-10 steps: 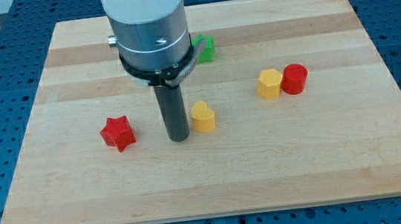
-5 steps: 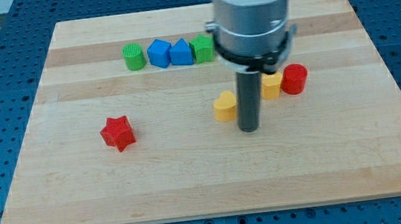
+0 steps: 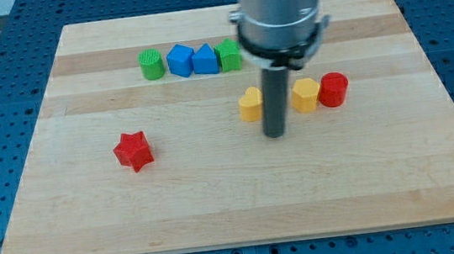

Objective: Move the yellow heart left to the yellow hexagon

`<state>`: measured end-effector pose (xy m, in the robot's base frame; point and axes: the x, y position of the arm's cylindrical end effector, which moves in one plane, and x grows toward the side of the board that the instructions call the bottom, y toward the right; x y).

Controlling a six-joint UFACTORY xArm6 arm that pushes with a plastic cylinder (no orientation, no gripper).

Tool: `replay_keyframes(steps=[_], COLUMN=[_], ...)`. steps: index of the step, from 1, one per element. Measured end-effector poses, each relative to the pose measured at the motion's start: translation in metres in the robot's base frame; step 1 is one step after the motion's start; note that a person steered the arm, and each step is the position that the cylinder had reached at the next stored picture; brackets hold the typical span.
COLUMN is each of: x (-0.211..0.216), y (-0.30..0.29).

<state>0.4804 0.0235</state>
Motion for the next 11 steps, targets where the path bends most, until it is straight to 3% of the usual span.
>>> replay_keyframes(steps=[1,2,6,8,11], x=[-0.028,-0.048,-0.027,-0.066,-0.051], y=[-0.059,-0.072,-0.016,-0.041,0.001])
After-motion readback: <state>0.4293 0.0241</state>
